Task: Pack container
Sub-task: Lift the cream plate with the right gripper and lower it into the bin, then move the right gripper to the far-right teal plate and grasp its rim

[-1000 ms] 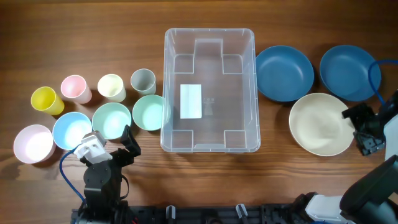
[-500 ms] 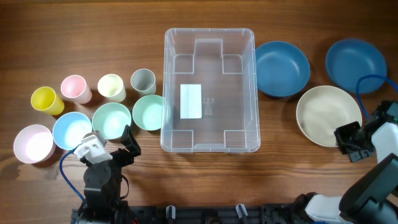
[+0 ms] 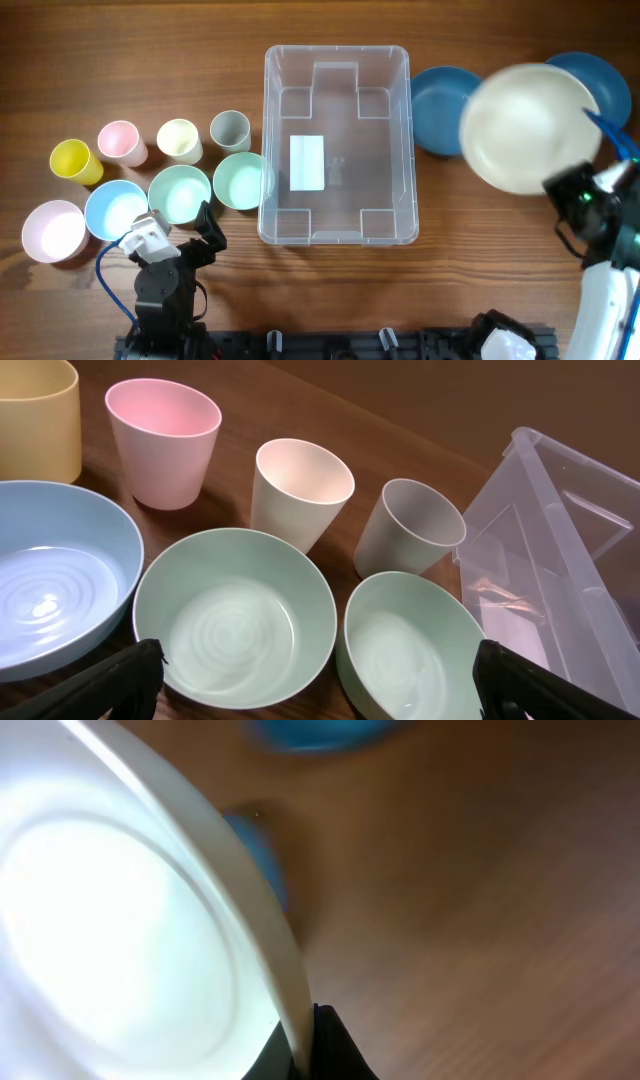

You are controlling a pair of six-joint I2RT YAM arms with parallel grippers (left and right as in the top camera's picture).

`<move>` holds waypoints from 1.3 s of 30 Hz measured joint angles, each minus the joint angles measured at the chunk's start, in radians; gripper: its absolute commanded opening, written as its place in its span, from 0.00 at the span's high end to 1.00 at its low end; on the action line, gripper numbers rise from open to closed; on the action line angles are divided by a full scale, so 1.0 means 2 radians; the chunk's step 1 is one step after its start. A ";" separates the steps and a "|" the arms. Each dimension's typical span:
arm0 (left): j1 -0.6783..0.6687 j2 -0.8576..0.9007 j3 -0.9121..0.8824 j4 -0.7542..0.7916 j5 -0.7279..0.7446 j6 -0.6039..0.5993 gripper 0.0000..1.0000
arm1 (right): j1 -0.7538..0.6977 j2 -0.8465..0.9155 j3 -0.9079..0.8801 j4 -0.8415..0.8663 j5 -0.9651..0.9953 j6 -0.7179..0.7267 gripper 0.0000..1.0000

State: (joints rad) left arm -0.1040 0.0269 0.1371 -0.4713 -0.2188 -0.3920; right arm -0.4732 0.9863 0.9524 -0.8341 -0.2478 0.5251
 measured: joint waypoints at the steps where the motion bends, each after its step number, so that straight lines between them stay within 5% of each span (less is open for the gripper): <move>1: 0.000 0.000 0.000 0.000 0.000 0.000 0.00 | 0.033 -0.003 0.014 0.000 -0.007 -0.003 0.95; 7: 0.000 0.000 0.000 0.000 0.000 0.000 0.00 | 0.258 0.052 0.090 0.029 0.014 -0.018 0.96; 14: 0.000 0.000 0.000 0.000 0.000 0.000 0.00 | 0.410 0.303 0.213 0.065 0.097 -0.068 0.96; 20: 0.000 0.000 0.000 0.000 0.000 0.000 0.00 | 0.413 0.448 0.266 0.081 0.126 -0.084 0.92; 22: 0.000 0.000 0.000 0.000 0.000 0.000 0.00 | 0.413 0.462 0.267 0.091 0.126 -0.087 0.72; 26: 0.000 0.000 0.000 0.000 0.000 0.000 0.00 | 0.413 0.464 0.273 0.126 0.113 -0.097 0.53; 33: 0.000 0.000 0.000 0.000 0.000 0.000 0.00 | 0.387 0.412 0.276 0.130 0.104 -0.100 0.40; 39: 0.000 0.000 0.000 0.000 0.000 0.000 0.00 | 0.221 0.299 0.286 0.064 0.100 -0.078 0.21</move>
State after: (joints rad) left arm -0.1043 0.0269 0.1371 -0.4713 -0.2188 -0.3920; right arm -0.0311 1.5833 1.5246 -0.7059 -0.0479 0.3691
